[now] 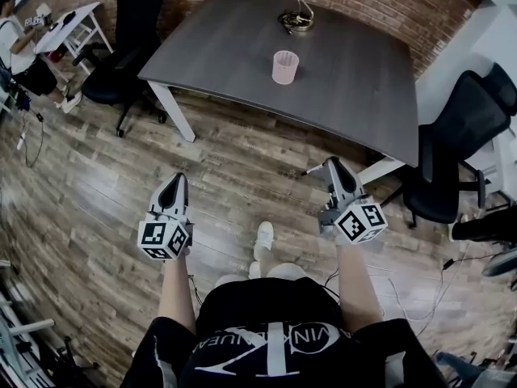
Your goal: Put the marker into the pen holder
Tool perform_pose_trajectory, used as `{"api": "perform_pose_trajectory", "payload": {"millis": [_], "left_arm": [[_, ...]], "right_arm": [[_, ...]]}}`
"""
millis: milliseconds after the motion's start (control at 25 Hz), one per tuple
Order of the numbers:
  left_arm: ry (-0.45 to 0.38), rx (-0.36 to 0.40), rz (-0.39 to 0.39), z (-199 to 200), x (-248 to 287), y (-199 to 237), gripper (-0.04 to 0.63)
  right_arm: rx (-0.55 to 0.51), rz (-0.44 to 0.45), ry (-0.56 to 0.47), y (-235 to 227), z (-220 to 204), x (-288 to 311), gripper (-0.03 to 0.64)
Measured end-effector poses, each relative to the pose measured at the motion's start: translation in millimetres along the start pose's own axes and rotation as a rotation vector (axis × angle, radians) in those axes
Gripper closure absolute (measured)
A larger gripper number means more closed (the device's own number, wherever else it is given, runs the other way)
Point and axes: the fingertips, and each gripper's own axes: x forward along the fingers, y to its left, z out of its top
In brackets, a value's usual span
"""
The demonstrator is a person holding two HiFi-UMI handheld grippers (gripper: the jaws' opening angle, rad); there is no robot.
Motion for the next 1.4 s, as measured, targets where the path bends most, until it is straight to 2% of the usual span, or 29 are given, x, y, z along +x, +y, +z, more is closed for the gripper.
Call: {"api": "perform_pose_trajectory", "payload": {"millis": [760,1400], "left_arm": [[0.001,0.015,-0.033,26.8,134.2,18.9,0.581],[0.014,0.015,-0.073,29.2,208.6,11.1,0.581]], "right_arm": [[0.012,-0.002,0.004,-64.6,17.5,106.5,0.565],[0.015,-0.015,0.000,-108.7,29.8,143.9,0.565]]}}
